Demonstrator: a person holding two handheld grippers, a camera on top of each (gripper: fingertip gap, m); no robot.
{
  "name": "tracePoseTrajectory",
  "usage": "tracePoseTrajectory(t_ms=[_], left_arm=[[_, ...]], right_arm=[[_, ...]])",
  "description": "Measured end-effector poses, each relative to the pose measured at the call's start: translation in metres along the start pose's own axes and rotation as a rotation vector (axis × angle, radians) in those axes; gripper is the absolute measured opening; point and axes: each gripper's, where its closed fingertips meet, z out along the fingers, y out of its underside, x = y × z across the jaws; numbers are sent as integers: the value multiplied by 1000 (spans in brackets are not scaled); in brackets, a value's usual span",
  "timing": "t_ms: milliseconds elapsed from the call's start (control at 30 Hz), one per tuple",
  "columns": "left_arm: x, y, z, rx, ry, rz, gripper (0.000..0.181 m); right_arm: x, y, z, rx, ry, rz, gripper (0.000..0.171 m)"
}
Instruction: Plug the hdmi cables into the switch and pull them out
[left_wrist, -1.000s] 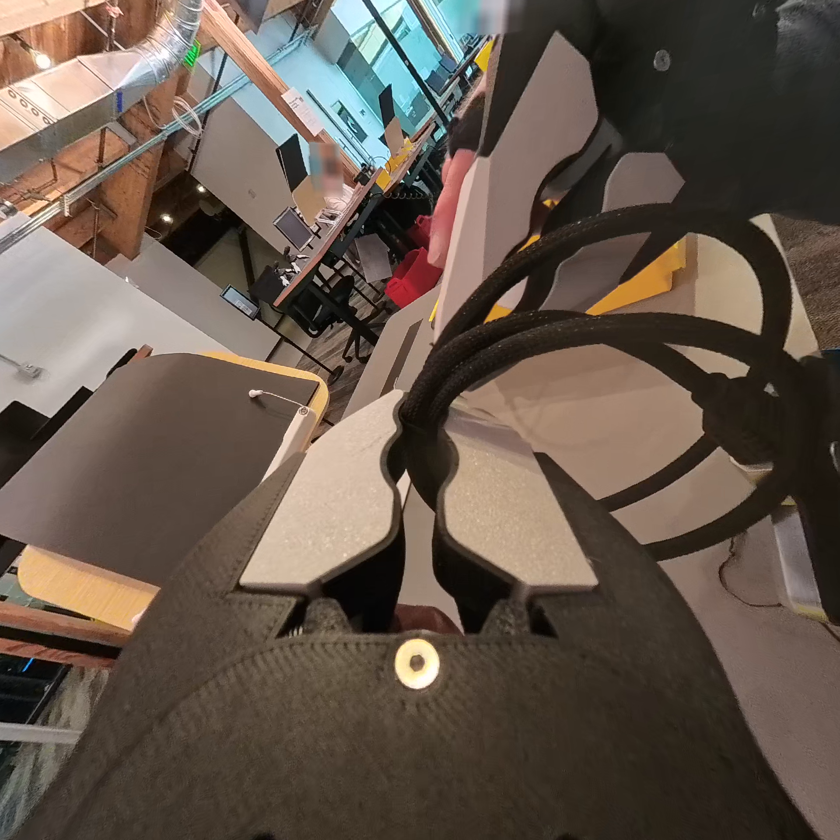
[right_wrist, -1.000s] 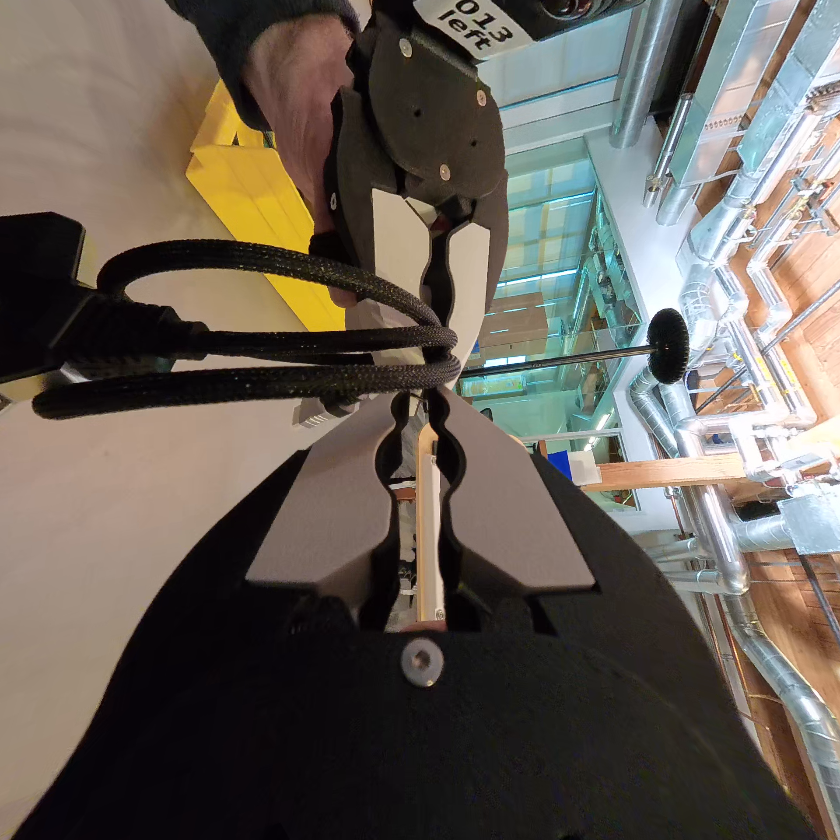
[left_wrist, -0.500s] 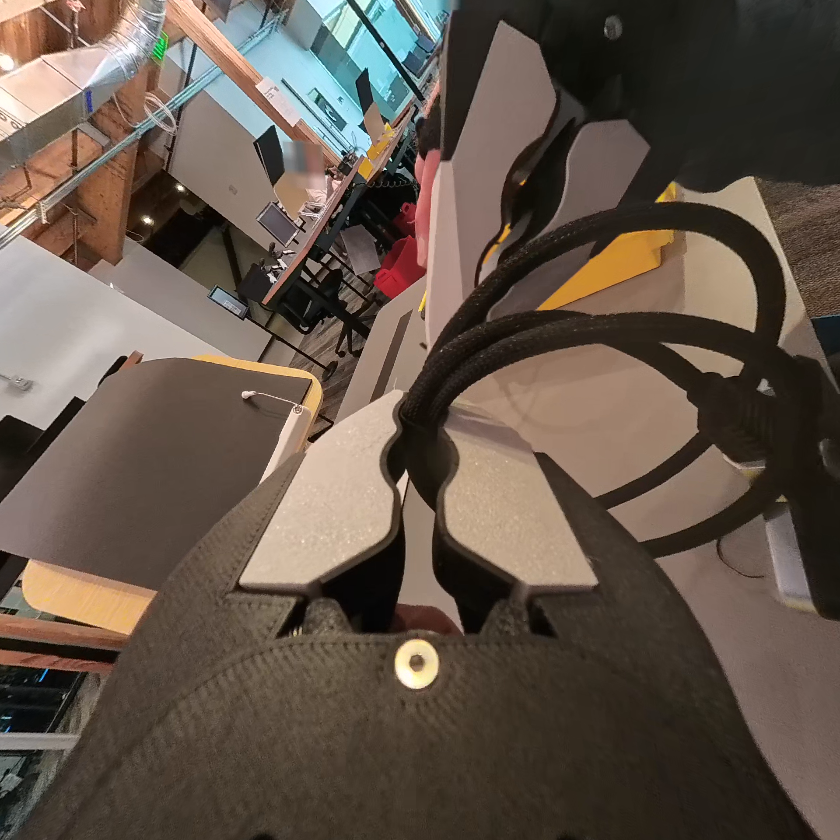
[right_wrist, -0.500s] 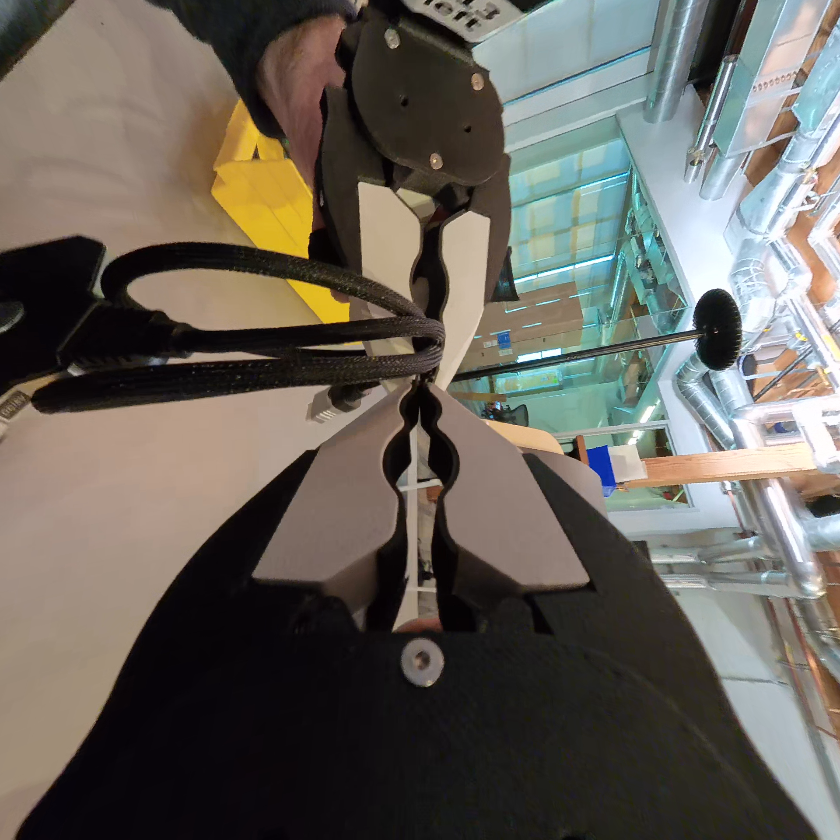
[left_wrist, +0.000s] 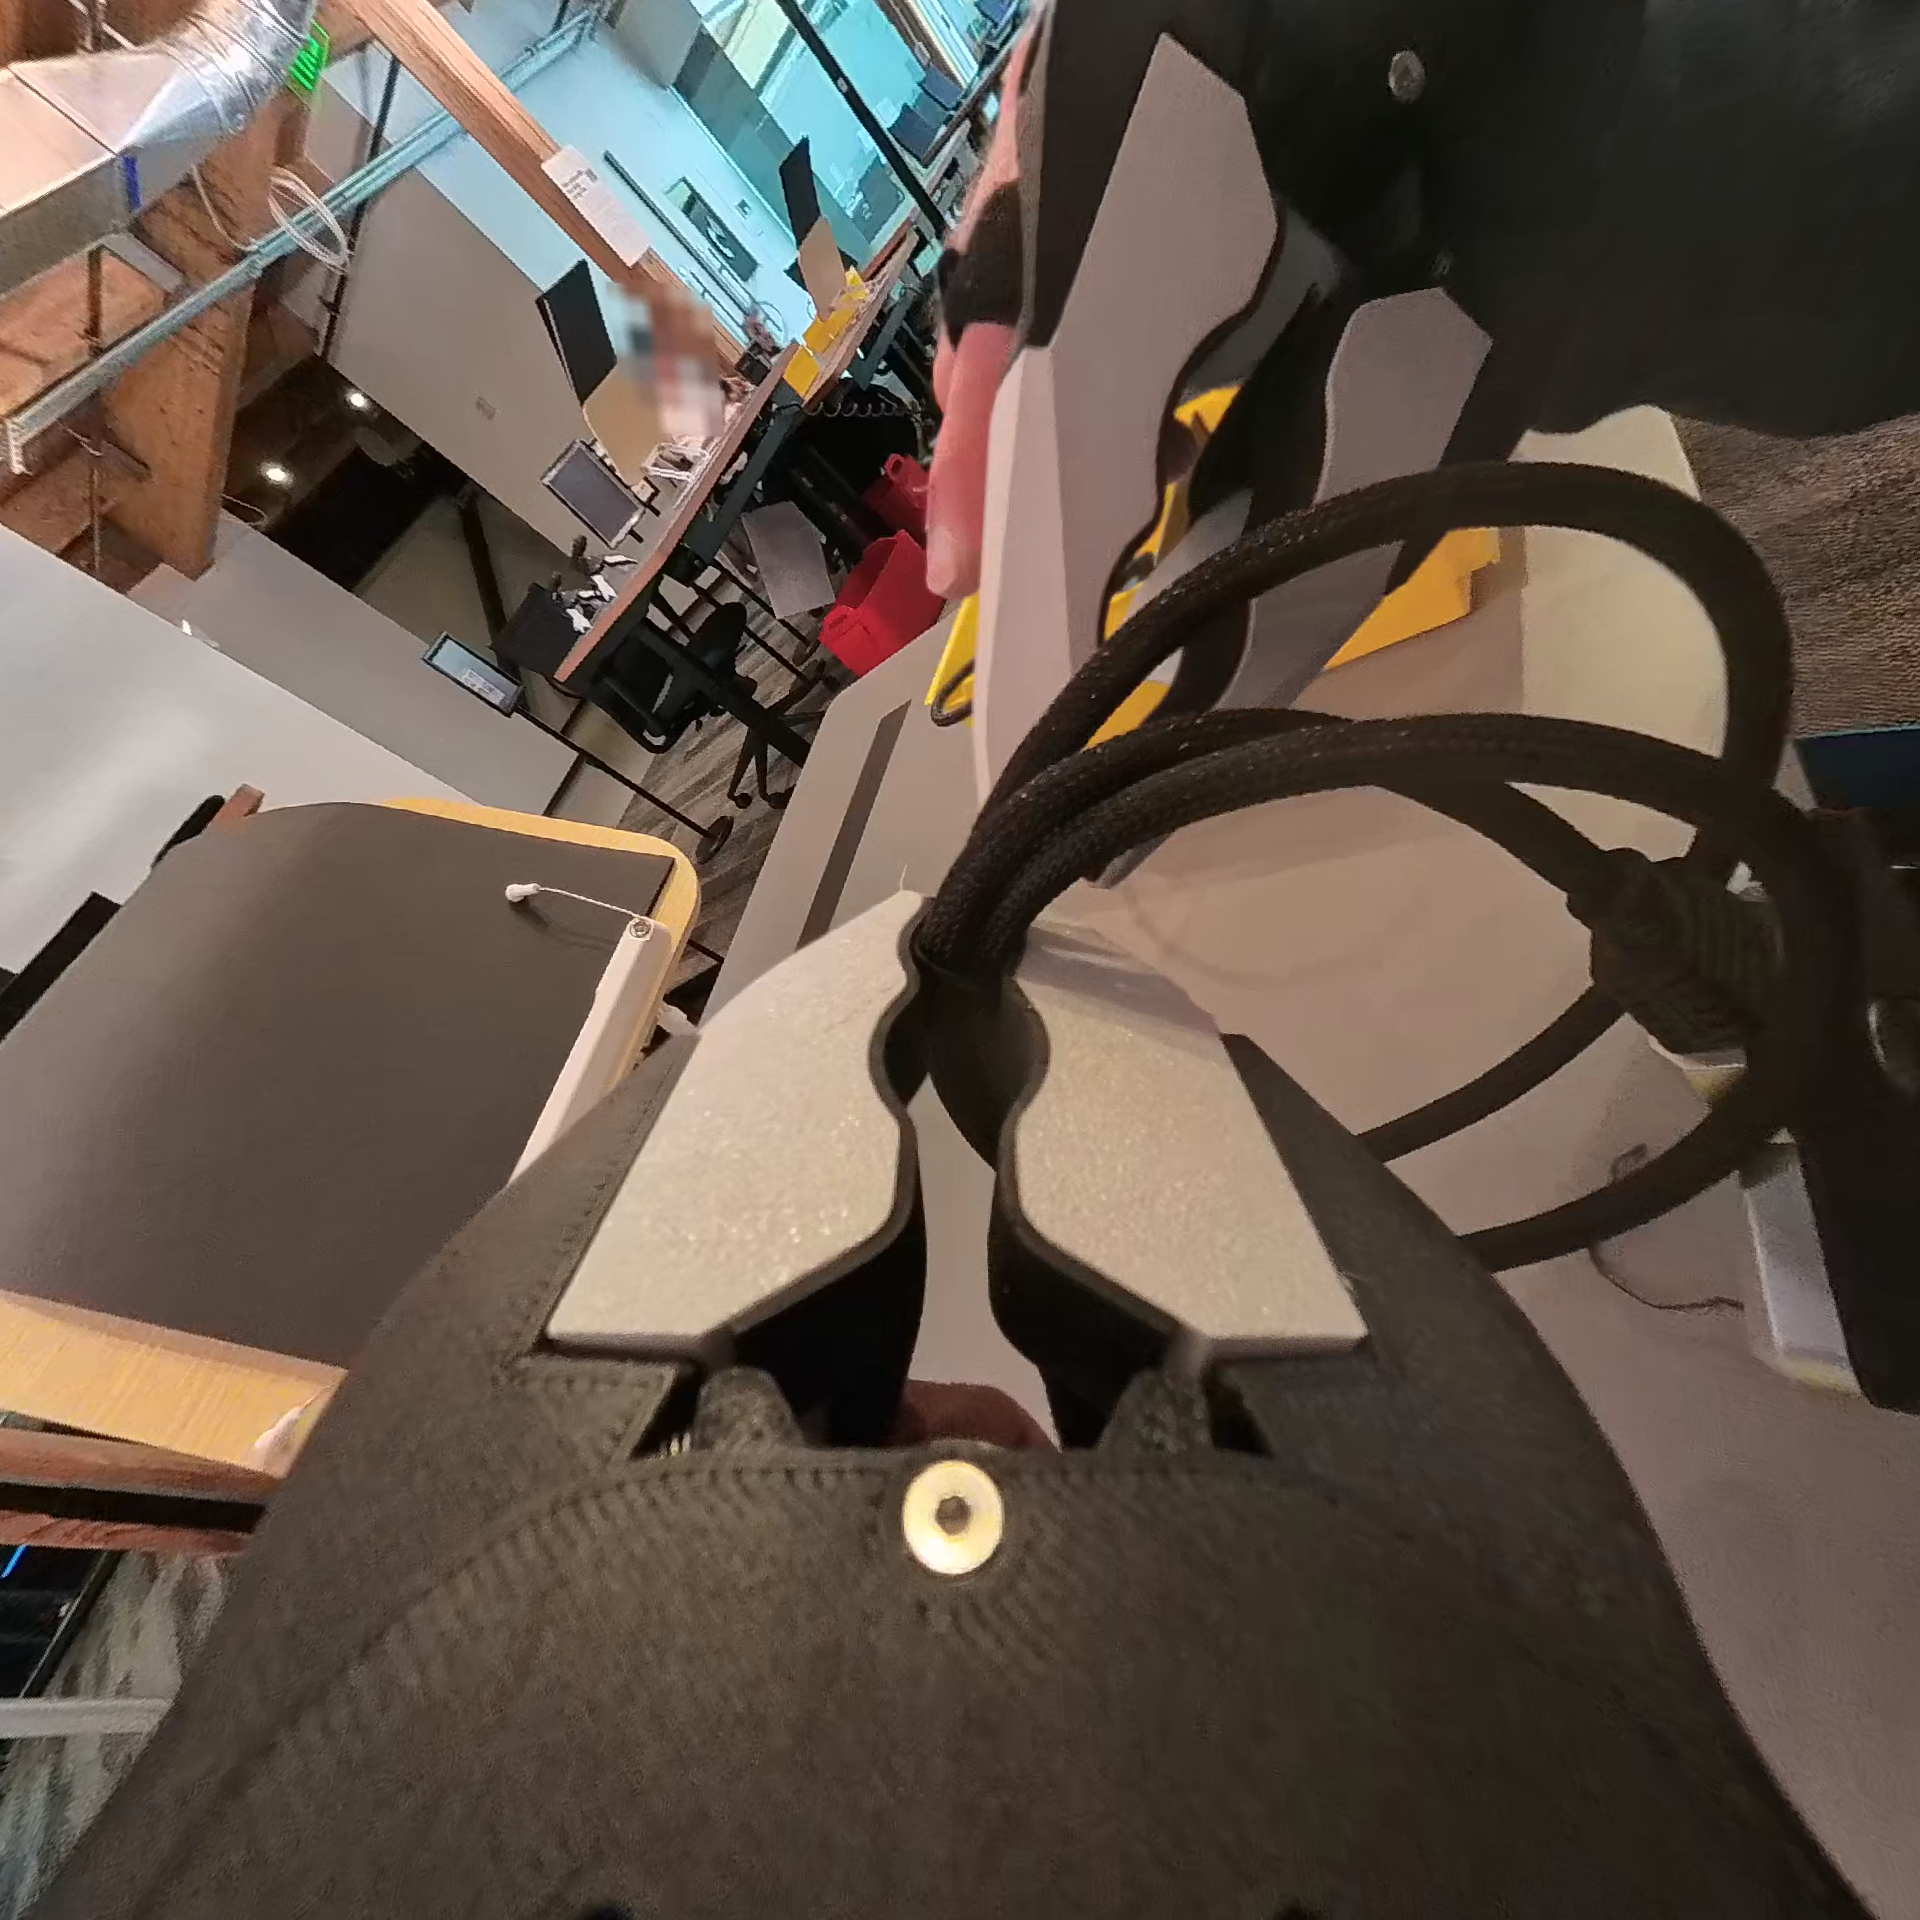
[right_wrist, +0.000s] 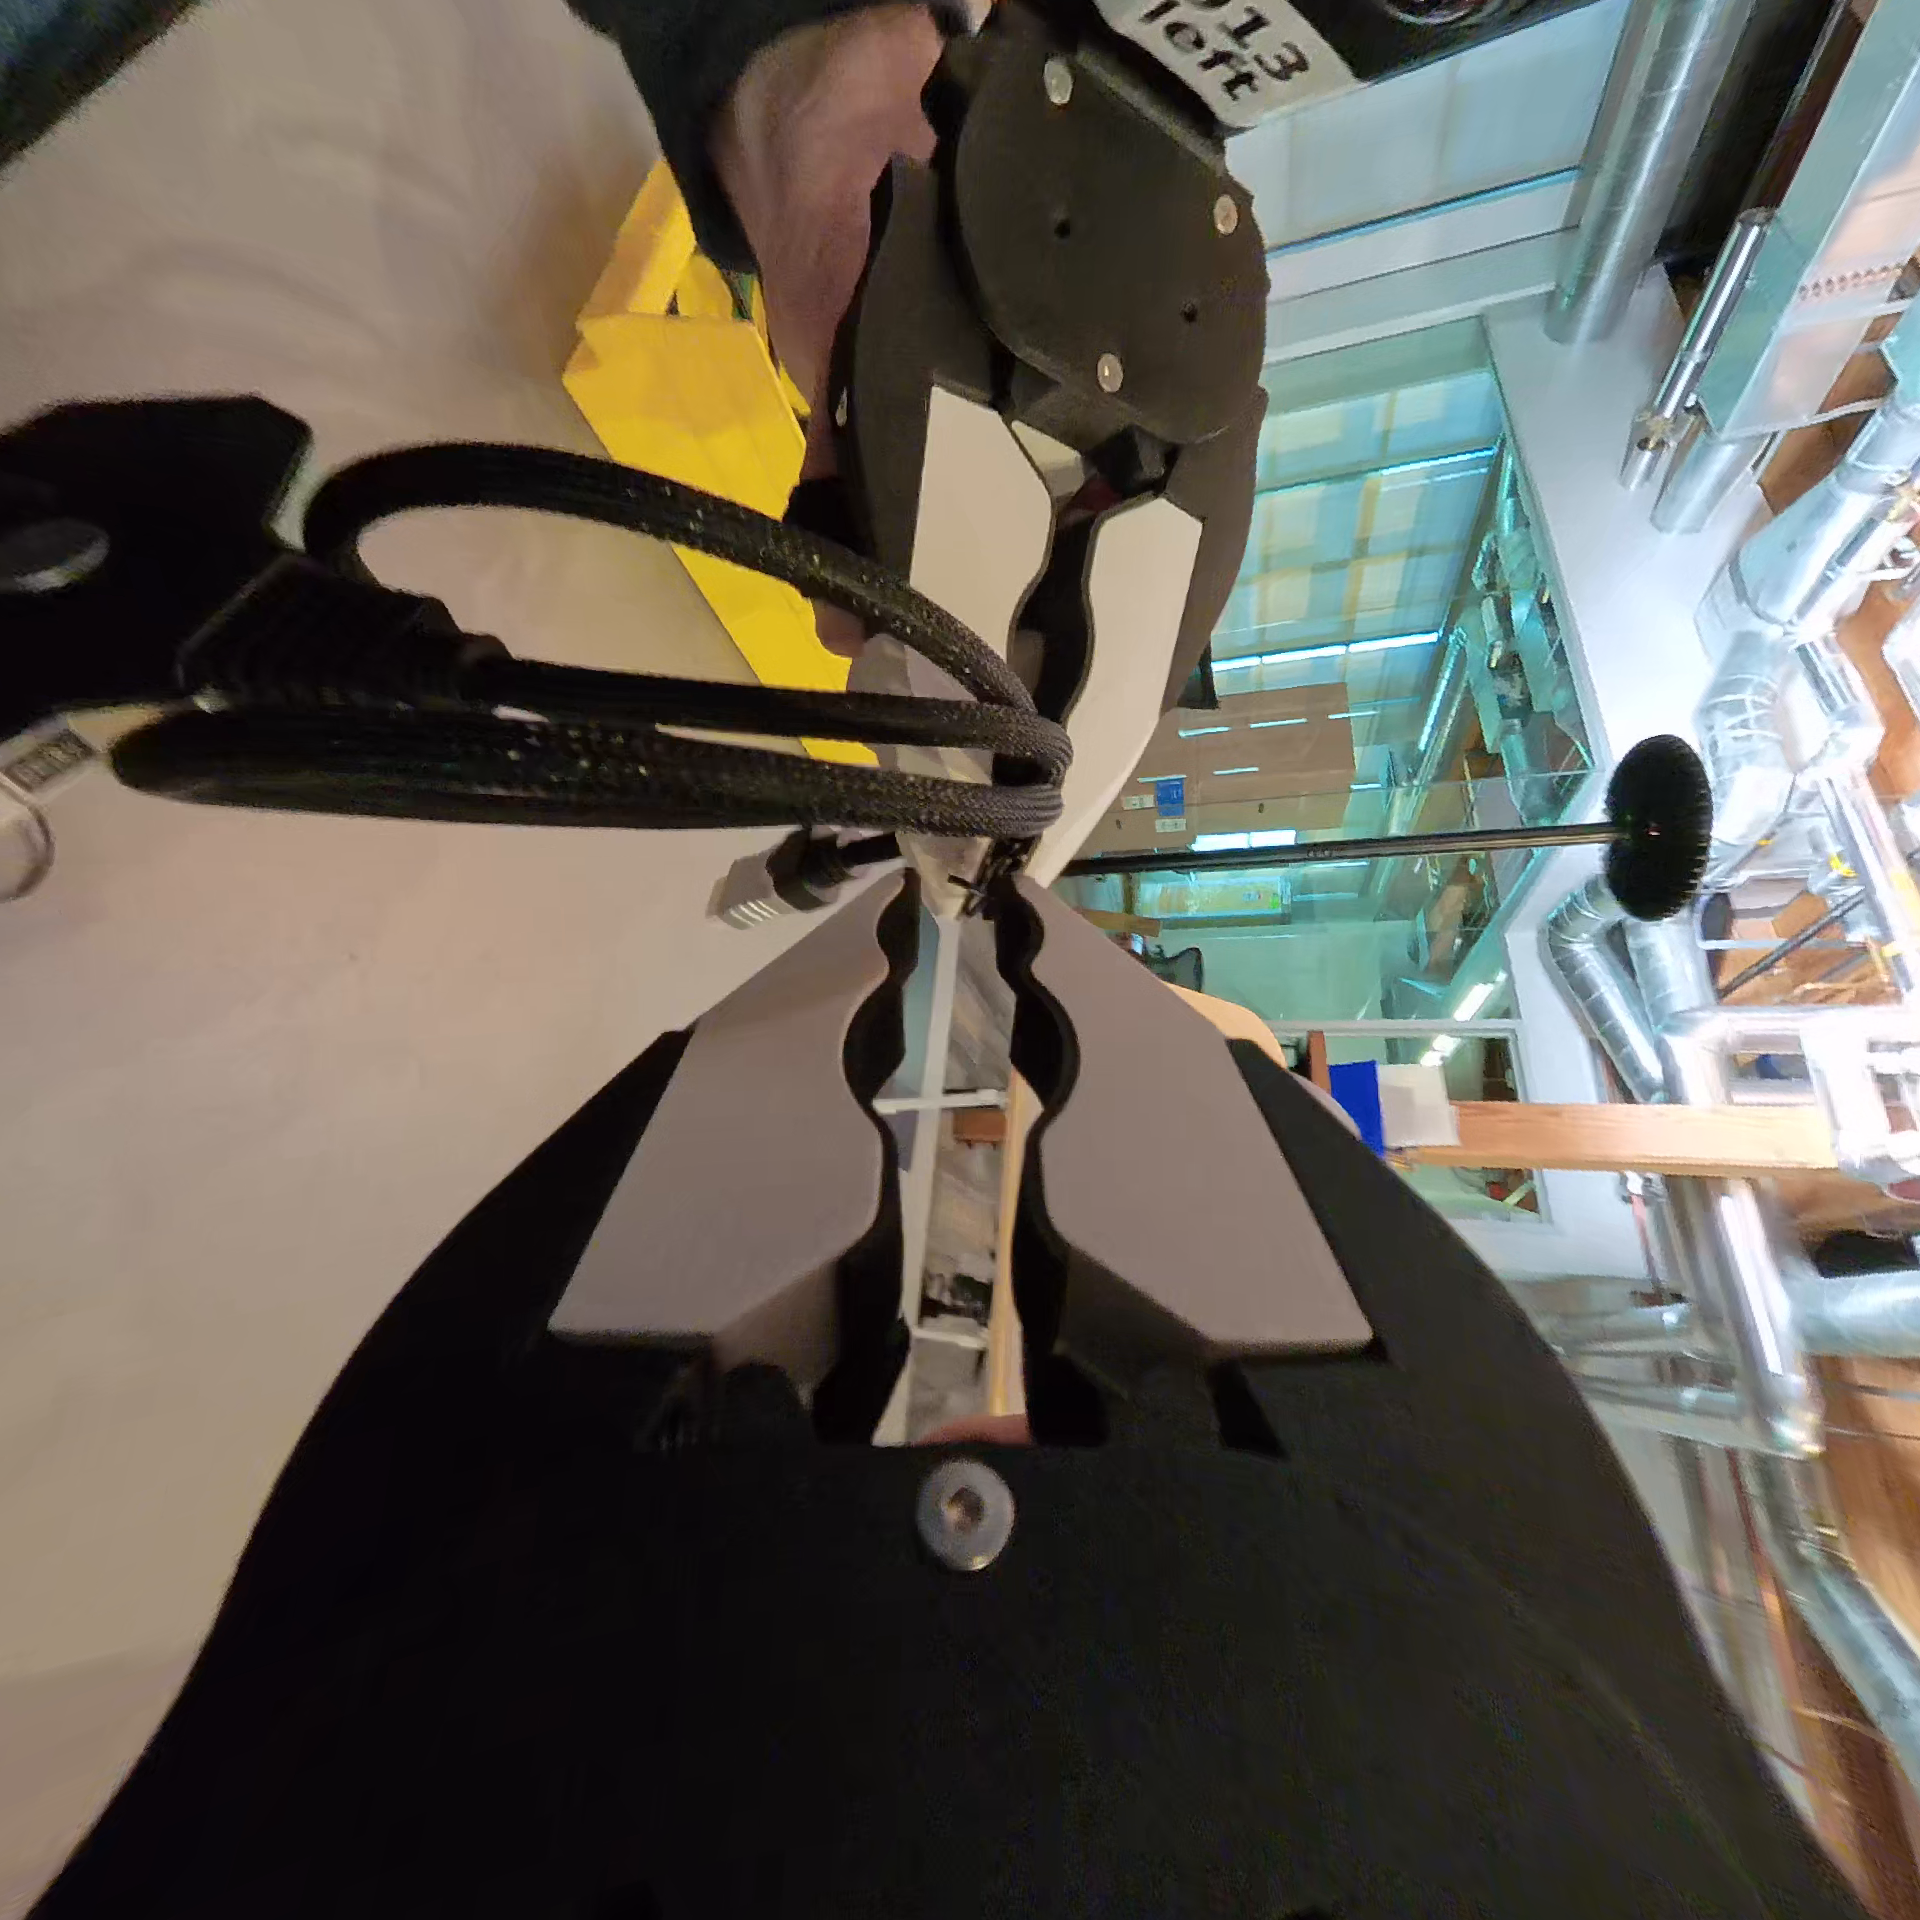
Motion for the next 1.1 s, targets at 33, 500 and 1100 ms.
tracePoseTrajectory(t_ms=[33, 500, 1100], left_arm=[[1, 0, 0, -2, 10, -3, 7], [8, 3, 2, -27, 44, 18, 7], [1, -4, -1, -37, -104, 256, 6]], right_arm=[[0, 2, 0, -16, 3, -23, 10], [1, 0, 1, -14, -52, 49, 0], [22, 5, 1, 440, -253, 1470, 0]])
